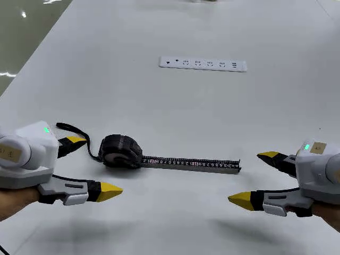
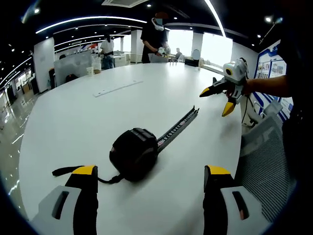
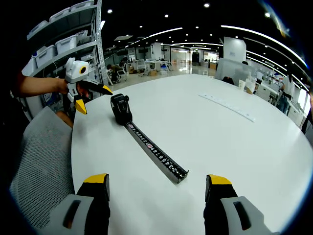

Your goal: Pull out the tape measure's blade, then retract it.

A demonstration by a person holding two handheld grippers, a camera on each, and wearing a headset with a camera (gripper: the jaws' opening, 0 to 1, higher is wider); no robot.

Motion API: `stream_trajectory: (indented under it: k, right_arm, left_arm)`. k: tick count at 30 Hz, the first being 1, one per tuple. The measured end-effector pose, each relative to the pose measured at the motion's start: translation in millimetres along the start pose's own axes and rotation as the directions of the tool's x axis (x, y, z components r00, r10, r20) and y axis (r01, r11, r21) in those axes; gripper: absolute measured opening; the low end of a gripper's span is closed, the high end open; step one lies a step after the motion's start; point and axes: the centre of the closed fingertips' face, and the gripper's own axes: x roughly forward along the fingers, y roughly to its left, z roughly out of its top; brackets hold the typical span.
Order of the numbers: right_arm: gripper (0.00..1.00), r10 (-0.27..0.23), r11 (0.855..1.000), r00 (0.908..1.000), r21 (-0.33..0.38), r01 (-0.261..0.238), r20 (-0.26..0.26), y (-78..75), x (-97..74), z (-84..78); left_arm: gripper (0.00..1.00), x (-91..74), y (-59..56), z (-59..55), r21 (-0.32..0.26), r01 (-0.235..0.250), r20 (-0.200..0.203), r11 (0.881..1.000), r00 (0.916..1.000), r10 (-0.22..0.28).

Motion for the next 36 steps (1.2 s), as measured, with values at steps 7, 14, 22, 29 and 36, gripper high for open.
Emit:
stream_trajectory:
  k: [7, 14, 22, 29, 36]
  right_arm:
    - [0.83, -0.023, 0.999, 0.9994, 0.036, 0.022, 0.027, 4.8, -4.8, 4.0]
    - [0.87, -0.046, 0.997, 0.9979, 0.064, 0.044, 0.045, 9.7, -7.8, 6.1]
    - [0.91, -0.071, 0.993, 0.9954, 0.103, 0.064, 0.065, 18.3, -10.9, 7.9]
    - [0.93, -0.094, 0.988, 0.9919, 0.133, 0.082, 0.086, 27.8, -12.8, 13.3]
    - [0.94, -0.133, 0.979, 0.986, 0.167, 0.116, 0.1, 33.5, -13.7, 17.4]
  left_arm:
    - [0.93, -5.2, -6.0, 9.4, -0.045, -0.042, 0.047, 0.998, 0.9979, 0.044]
    - [0.99, -4.9, -8.7, 10.0, -0.074, -0.094, 0.059, 0.993, 0.9933, 0.099]
    - [0.99, -5.1, -16.1, 13.8, -0.104, -0.126, 0.073, 0.987, 0.9883, 0.134]
    - [0.99, -3.1, -23.1, 12.1, -0.135, -0.147, 0.074, 0.98, 0.9847, 0.158]
    - [0.99, -6.1, -22.8, 12.1, -0.171, -0.185, 0.083, 0.968, 0.9761, 0.201]
